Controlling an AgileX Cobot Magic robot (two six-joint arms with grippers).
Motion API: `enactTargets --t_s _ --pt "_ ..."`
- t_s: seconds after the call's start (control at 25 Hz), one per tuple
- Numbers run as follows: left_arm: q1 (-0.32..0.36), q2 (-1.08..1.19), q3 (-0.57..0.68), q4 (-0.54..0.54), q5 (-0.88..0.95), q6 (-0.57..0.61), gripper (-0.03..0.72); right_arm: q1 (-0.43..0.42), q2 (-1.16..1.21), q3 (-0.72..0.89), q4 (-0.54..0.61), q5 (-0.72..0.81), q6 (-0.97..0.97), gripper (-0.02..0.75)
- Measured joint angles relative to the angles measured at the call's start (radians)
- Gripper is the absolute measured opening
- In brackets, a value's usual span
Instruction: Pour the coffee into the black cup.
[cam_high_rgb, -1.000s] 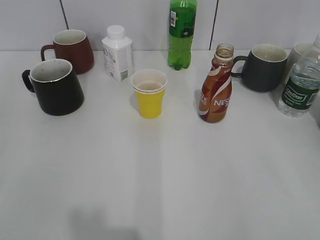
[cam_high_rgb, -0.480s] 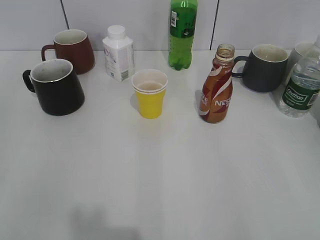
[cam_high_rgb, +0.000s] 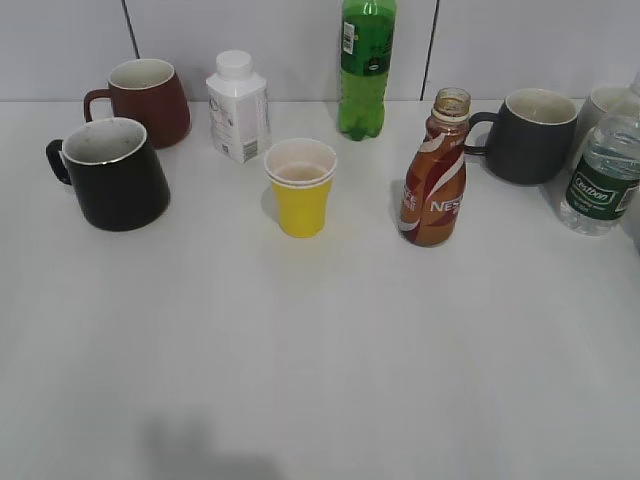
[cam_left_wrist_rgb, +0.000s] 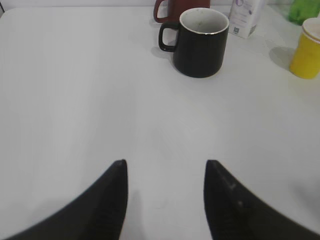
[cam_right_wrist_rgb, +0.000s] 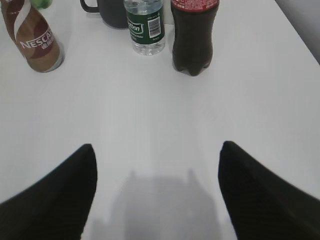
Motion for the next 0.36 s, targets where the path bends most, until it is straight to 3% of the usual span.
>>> enactTargets --t_s 0.36 --pt "0.0 0.0 0.0 0.0 0.0 0.0 0.382 0.0 0.0 0.0 0.0 0.0 0.0 0.589"
